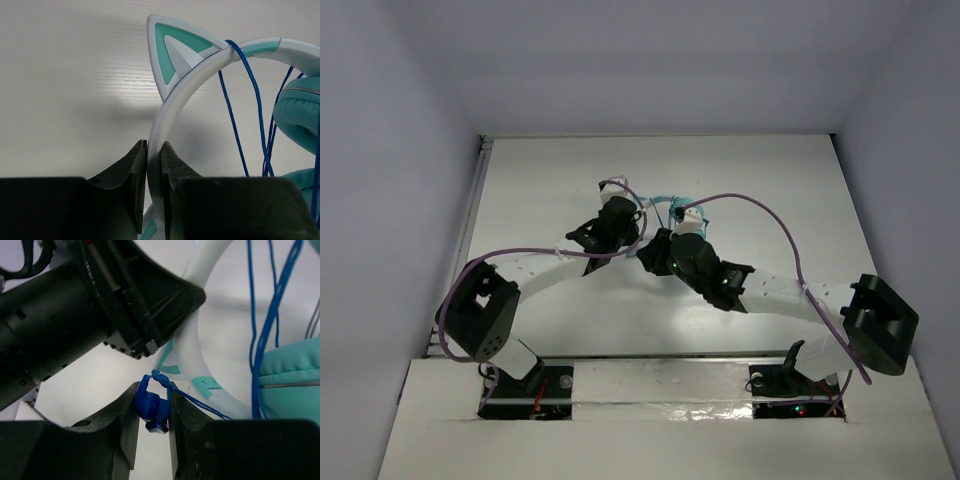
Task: Wrap the headphones
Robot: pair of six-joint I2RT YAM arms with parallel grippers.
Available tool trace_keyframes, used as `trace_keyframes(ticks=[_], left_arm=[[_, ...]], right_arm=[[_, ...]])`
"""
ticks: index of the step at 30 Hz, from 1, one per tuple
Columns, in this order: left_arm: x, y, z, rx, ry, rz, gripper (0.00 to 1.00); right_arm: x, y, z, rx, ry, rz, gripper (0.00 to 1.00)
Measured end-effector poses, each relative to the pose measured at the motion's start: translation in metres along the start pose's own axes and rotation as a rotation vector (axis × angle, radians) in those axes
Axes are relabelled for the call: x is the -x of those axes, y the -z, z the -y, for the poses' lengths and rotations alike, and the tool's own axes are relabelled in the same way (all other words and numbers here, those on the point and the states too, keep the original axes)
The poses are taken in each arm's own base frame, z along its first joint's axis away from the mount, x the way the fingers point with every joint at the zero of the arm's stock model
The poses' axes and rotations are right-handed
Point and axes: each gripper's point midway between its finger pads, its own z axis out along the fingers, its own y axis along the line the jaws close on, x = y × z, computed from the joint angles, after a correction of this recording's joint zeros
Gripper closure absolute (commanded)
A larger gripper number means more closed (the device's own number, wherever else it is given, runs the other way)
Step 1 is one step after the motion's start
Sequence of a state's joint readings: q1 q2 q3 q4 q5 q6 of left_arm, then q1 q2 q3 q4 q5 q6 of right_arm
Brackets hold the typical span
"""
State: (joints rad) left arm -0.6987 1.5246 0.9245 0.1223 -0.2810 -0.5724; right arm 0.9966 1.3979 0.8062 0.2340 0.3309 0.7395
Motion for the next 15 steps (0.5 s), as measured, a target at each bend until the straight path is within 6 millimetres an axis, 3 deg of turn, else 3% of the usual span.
trace_keyframes(ticks=[15], left_arm=[[-0.024,-0.002,0.005,-0.063,0.045,-0.062,1.0]], right_arm=[[0.001,-0.018,0.043,-0.244,-0.077,0.091,1.0]])
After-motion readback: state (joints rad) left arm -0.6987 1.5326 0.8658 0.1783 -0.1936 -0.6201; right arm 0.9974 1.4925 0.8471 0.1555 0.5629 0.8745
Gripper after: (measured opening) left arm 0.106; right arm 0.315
